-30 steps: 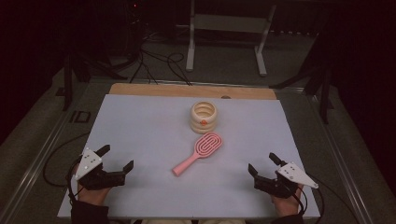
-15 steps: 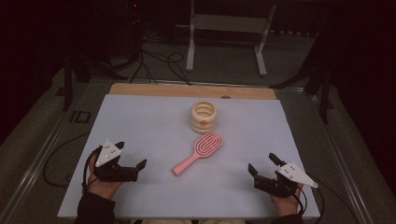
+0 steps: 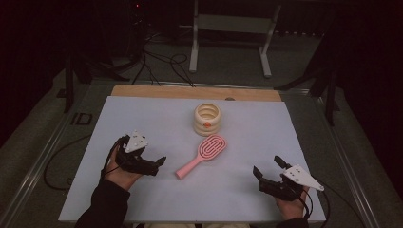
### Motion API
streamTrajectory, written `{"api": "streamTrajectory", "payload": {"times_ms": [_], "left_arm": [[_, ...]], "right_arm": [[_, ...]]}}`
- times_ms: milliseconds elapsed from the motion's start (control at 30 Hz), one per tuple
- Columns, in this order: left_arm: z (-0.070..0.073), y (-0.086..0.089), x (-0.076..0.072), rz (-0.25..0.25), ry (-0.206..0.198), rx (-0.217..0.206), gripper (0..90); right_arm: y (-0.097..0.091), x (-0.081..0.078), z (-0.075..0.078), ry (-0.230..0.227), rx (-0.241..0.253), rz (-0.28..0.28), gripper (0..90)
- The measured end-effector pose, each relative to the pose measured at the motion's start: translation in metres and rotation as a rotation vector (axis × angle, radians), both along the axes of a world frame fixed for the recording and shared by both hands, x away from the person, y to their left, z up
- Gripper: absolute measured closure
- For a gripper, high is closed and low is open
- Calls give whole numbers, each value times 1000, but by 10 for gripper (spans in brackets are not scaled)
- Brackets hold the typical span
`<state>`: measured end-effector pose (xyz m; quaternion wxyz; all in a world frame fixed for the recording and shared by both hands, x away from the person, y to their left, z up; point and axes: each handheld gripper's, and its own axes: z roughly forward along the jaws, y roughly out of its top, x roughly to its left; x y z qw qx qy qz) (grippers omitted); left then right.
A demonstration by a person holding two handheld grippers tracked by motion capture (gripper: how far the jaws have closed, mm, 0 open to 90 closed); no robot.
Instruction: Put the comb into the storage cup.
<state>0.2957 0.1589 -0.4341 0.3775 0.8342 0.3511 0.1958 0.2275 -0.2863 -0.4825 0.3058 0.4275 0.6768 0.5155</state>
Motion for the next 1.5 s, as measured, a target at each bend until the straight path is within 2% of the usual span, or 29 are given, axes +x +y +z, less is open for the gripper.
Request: {"api": "streamTrajectory", "payload": {"times_ms": [233, 533, 733, 967, 1000, 1500], "left_arm": [[-3, -19, 9, -24, 34, 38, 3], [-2, -33, 17, -38, 55, 46, 3], [-8, -47, 26, -61, 98, 85, 3], [-15, -57, 33, -68, 138, 106, 2], [-17, -60, 36, -75, 144, 120, 2], [-29, -75, 47, -92, 238, 171, 2]], "right_arm": [[1, 0, -1, 5, -2, 0, 106], [2, 1, -2, 8, -7, 5, 106], [2, 1, -2, 10, -5, 2, 106], [1, 1, -2, 12, -5, 2, 106], [1, 1, -2, 14, -6, 1, 107], [1, 1, -3, 17, -14, 1, 107]]}}
